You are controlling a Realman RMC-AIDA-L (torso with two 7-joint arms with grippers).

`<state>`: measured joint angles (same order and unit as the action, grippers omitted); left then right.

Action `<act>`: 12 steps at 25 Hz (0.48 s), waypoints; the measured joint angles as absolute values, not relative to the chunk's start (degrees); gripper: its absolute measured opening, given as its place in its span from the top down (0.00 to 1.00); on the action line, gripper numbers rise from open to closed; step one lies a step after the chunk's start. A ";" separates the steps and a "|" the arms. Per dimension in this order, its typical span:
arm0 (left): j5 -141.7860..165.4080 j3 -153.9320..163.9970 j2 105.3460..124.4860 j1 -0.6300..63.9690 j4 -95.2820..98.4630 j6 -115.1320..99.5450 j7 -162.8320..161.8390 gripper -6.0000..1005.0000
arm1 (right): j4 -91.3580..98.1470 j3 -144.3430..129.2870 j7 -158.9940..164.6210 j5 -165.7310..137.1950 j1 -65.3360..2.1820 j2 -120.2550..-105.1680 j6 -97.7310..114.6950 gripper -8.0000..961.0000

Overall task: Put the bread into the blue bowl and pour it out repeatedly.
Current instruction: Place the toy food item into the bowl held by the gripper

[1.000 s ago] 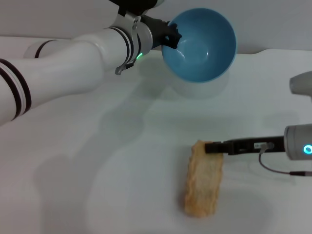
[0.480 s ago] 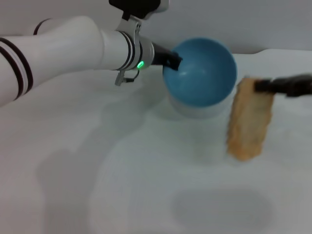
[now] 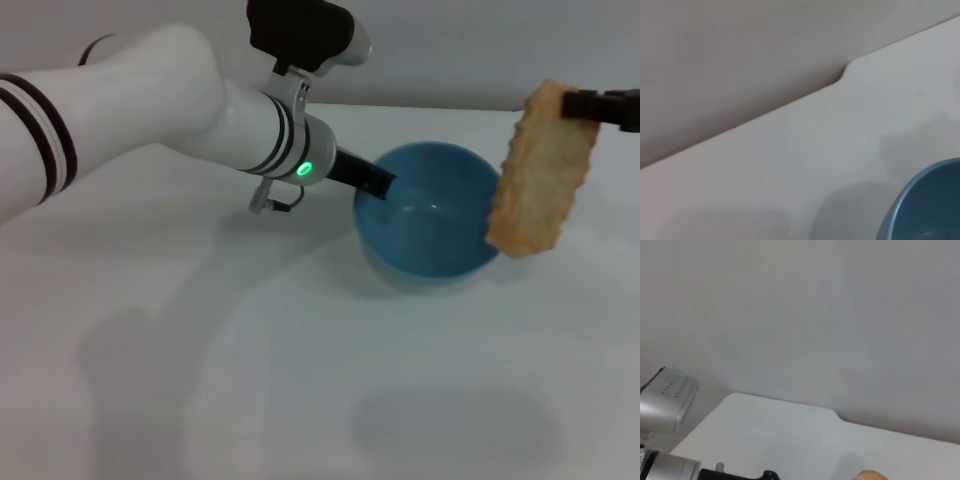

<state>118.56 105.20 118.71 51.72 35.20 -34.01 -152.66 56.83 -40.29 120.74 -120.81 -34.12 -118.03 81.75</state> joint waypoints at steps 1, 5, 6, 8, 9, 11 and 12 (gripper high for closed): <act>118.56 105.20 118.71 51.72 35.20 -34.01 -152.66 1.00 | 56.83 -40.28 120.74 -120.81 -34.12 -118.03 81.75 0.89; 117.73 105.31 118.76 52.07 35.57 -35.35 -152.58 1.00 | 50.42 -40.36 117.49 -119.05 -36.08 -118.27 80.51 0.89; 117.69 105.33 118.78 52.20 35.54 -35.47 -152.57 1.00 | 48.26 -40.38 116.39 -118.21 -36.62 -118.28 80.32 0.89; 117.68 105.38 118.87 52.28 35.50 -35.65 -152.57 1.00 | 44.99 -40.40 115.20 -117.52 -37.57 -118.21 79.52 0.89; 117.60 105.38 118.89 52.21 35.52 -35.65 -152.56 1.00 | 43.82 -40.36 115.07 -117.58 -37.91 -118.14 78.58 0.89; 117.11 105.38 118.94 52.04 35.65 -35.65 -152.55 1.00 | 42.29 -41.10 115.03 -118.71 -38.34 -118.10 77.10 0.89; 116.60 105.38 118.94 51.96 35.66 -35.66 -152.55 1.00 | 41.83 -42.26 115.05 -119.56 -38.50 -118.03 76.92 0.89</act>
<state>116.60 105.38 118.94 51.96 35.67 -35.66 -152.55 41.83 -42.26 115.05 -119.56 -38.50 -118.03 76.92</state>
